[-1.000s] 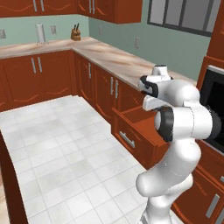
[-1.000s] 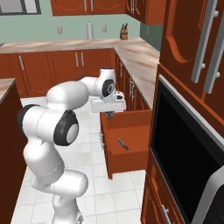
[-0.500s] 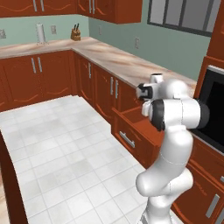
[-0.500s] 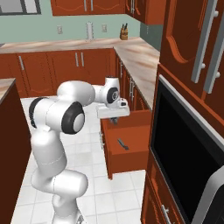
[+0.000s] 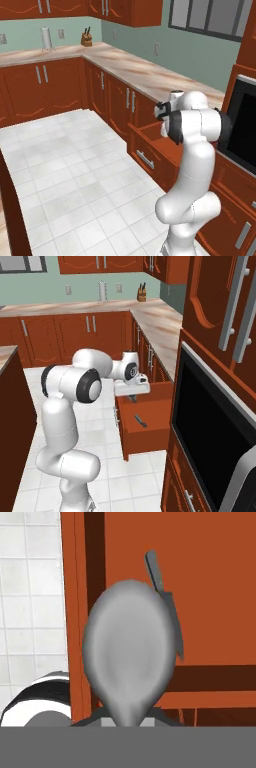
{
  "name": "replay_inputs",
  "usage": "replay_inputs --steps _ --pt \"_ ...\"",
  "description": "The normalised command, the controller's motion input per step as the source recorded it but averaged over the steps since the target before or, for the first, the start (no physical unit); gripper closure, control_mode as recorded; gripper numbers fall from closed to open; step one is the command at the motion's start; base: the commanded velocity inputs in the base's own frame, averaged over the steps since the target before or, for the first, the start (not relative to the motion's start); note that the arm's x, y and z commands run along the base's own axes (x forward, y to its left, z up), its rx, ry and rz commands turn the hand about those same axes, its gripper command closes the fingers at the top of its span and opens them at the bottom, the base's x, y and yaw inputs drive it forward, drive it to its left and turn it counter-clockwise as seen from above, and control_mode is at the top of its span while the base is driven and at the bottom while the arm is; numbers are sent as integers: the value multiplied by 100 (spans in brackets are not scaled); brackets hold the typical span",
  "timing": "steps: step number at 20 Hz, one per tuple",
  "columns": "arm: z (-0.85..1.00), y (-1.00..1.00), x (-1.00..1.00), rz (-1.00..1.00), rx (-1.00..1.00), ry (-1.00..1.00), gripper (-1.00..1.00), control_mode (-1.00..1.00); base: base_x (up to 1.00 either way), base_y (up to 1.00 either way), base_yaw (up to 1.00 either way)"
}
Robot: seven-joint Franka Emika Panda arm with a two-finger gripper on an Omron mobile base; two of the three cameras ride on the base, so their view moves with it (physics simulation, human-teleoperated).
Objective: Pick up the metallic utensils from the counter and place them in the open drawer. Make sure not to pick up any wooden utensils.
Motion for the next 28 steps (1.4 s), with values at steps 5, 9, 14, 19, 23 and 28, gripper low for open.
replay_inputs --steps 5,9,14,19,23,28 --pt "-12 -17 11 0 0 0 100 -100 0 0 0" --pt "-16 -1 19 0 0 1 100 -100 0 0 0" --pt "-21 0 17 0 0 0 100 -100 0 0 0" --pt "-25 -1 16 0 0 0 100 -100 0 0 0" --pt "-31 -9 19 0 0 0 100 -100 0 0 0" --pt "-34 -4 23 0 0 0 100 -100 0 0 0"
